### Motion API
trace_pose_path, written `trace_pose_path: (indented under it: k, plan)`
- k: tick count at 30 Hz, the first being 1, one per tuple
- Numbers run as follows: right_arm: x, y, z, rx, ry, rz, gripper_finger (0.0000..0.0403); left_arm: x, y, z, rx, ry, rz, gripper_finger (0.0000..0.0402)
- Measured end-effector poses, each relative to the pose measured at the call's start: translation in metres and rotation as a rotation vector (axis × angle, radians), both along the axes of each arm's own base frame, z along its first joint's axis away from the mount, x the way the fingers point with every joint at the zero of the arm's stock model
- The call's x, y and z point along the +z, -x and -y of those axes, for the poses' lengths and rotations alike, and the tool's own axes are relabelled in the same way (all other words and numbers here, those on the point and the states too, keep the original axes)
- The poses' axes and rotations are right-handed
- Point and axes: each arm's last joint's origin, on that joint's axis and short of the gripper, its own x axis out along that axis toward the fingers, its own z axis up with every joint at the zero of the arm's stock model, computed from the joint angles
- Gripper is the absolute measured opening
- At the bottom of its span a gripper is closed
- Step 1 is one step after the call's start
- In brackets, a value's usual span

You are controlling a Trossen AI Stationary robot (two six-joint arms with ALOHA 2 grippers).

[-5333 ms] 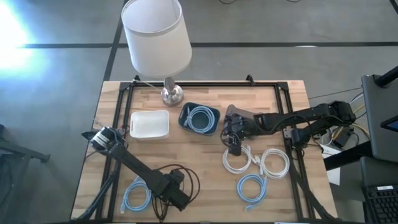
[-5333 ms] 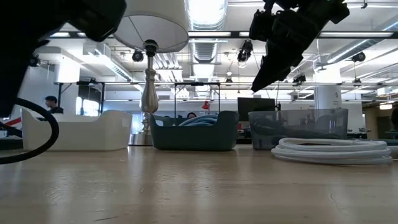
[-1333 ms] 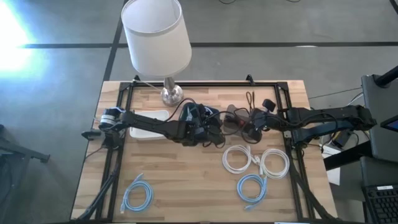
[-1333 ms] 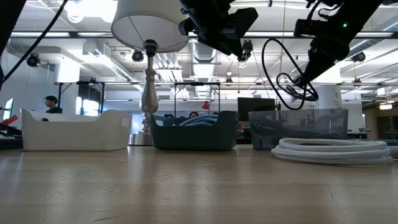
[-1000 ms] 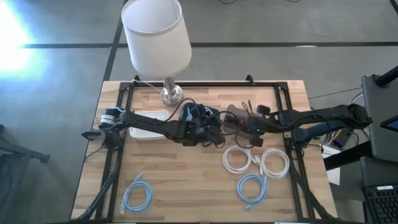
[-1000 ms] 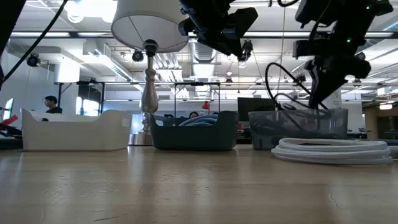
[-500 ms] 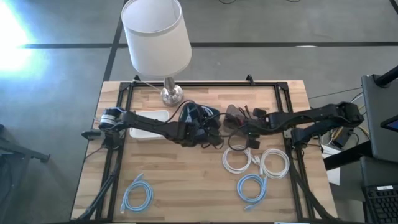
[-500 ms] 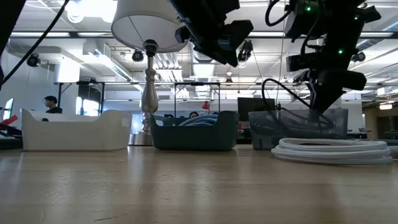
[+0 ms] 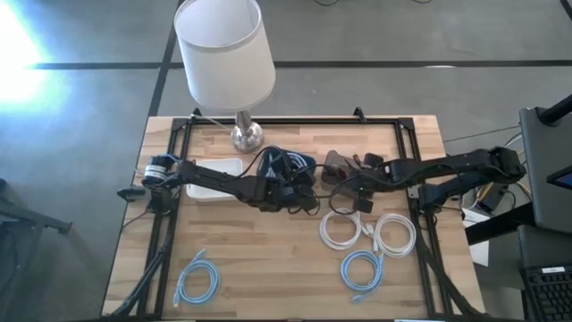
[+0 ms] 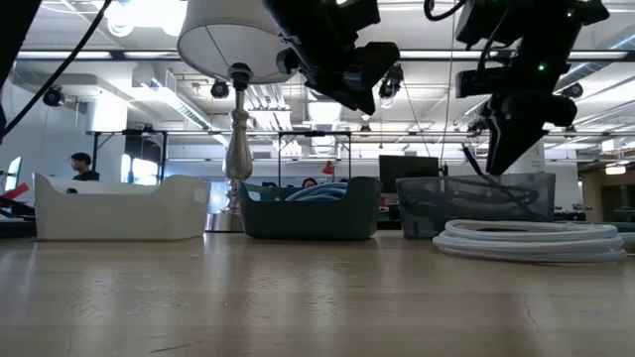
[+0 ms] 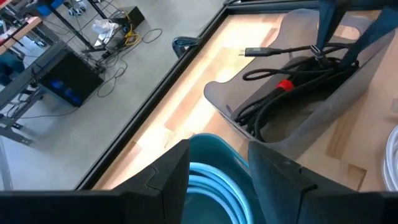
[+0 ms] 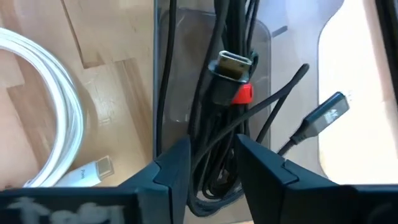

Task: Pick & Place USB Port
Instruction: Put the black charger cable into the black bin, then put the left blue charger cable into the blue bin

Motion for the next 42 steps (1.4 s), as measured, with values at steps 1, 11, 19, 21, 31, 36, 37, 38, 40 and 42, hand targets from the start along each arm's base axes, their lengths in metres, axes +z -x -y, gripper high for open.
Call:
trace_pose_path:
  k: [1,11,19,21,31,36,37,38,40,42]
  plan:
    - [0.002,0.001,0.0,-0.002,0.0,0.004,0.0127,0.0,0.001,0.001,-0.003,-0.001,-0.003,0.0168]
    - [0.024,0.013,-0.006,0.001,-0.008,0.153,0.0131,0.033,0.036,0.011,-0.124,0.167,-0.076,0.0168]
    - [0.037,0.007,-0.023,0.17,0.007,0.331,0.0126,0.042,0.081,0.021,-0.153,0.509,-0.244,0.0168]
    - [0.038,0.004,-0.026,0.206,0.016,0.35,0.0128,0.039,0.09,0.025,-0.089,0.583,-0.253,0.0167]
    - [0.027,-0.01,-0.029,0.249,0.033,0.311,0.0123,-0.022,0.13,0.071,-0.117,0.897,-0.582,0.0167]
    - [0.018,-0.016,-0.03,0.267,0.042,0.265,0.0121,-0.053,0.159,0.094,-0.012,1.071,-0.751,0.0165]
    - [0.017,-0.017,-0.03,0.271,0.044,0.259,0.0123,-0.058,0.164,0.098,0.009,1.092,-0.781,0.0163]
    - [0.015,-0.018,-0.03,0.272,0.045,0.253,0.0124,-0.063,0.17,0.101,0.03,1.11,-0.81,0.0162]
    - [0.013,-0.02,-0.03,0.273,0.045,0.247,0.0127,-0.071,0.181,0.109,0.072,1.14,-0.868,0.0158]
    - [0.012,-0.021,-0.031,0.273,0.045,0.24,0.0129,-0.079,0.192,0.116,0.128,1.165,-0.912,0.0155]
